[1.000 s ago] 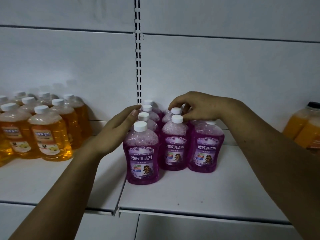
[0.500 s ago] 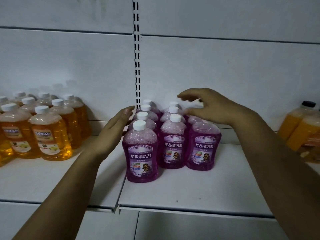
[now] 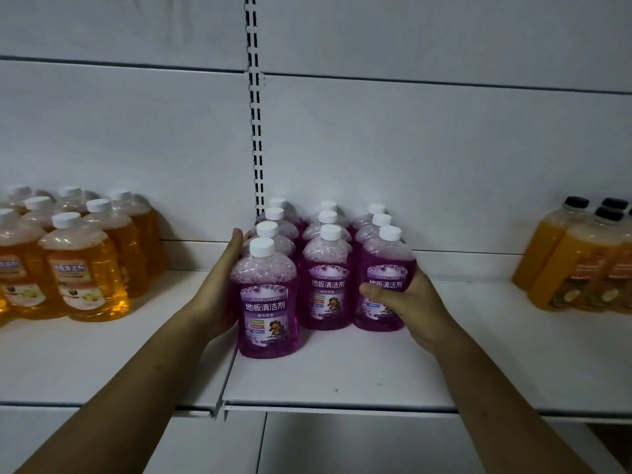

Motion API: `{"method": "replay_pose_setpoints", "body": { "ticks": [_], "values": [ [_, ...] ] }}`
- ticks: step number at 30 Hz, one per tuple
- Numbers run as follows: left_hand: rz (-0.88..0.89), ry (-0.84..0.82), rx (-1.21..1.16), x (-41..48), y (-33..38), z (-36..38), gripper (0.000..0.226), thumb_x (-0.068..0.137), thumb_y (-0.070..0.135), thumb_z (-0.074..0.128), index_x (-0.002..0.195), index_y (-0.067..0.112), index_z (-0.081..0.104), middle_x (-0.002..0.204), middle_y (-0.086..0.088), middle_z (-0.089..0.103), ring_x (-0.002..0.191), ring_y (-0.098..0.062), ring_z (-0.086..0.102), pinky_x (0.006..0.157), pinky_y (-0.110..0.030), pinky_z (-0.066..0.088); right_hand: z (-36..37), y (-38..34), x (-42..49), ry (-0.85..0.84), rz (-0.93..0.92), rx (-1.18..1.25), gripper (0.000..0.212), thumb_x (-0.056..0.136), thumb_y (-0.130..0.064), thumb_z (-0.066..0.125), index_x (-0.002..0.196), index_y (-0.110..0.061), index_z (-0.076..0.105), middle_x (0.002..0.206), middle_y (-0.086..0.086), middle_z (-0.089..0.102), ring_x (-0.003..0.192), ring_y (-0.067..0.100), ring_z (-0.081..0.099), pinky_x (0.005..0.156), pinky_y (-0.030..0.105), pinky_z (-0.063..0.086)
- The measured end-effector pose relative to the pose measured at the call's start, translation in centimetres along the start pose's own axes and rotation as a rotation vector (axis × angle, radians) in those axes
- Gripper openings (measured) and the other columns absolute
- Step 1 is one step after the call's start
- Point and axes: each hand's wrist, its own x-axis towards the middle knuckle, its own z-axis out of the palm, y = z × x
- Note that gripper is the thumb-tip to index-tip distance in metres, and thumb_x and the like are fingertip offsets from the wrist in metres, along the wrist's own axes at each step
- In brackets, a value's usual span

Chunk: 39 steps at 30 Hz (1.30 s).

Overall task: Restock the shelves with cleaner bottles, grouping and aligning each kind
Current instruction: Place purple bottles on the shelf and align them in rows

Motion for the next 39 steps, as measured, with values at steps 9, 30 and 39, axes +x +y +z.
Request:
{"method": "replay_pose_setpoints", "body": {
  "ticks": [9,30,39],
  "values": [
    [0.040,-0.001,0.022,-0.5,0.0,0.5,0.073,0.100,0.070,0.035,0.152,0.021,0.051,0.147,-0.014,0.061,0.137,-0.036,0.056,0.104,-0.045,0.055,-0.2,0.3,0.1,0.000,-0.022,-0.072,0.083,0.062,-0.024,0.101,0.134,-0.021,0.061,0.120,0.003,0.077,0.111,0.024,0.074,0.097,0.050,0.059],
    [0.230,-0.133,0.491,-4.3,-0.7,-0.5,0.109,0.072,-0.021,0.078,0.158,0.027,0.033,0.134,-0.004,0.070,0.119,-0.025,0.071,0.086,-0.033,0.062,-1.8,2.2,-0.1,-0.124,0.017,-0.193,0.092,0.062,0.006,0.095,0.141,-0.015,0.052,0.119,0.004,0.077,0.108,0.022,0.075,0.088,0.032,0.061],
    [0.211,-0.113,0.682,-3.9,-1.1,-1.5,0.145,0.060,-0.003,0.098,0.165,0.037,0.006,0.148,0.009,0.057,0.128,-0.009,0.064,0.094,-0.027,0.059,-1.8,2.1,-0.1,-0.123,0.033,-0.221,0.090,0.063,0.010,0.093,0.141,-0.012,0.053,0.116,0.004,0.078,0.104,0.020,0.076,0.078,0.025,0.060]
  ]
}}
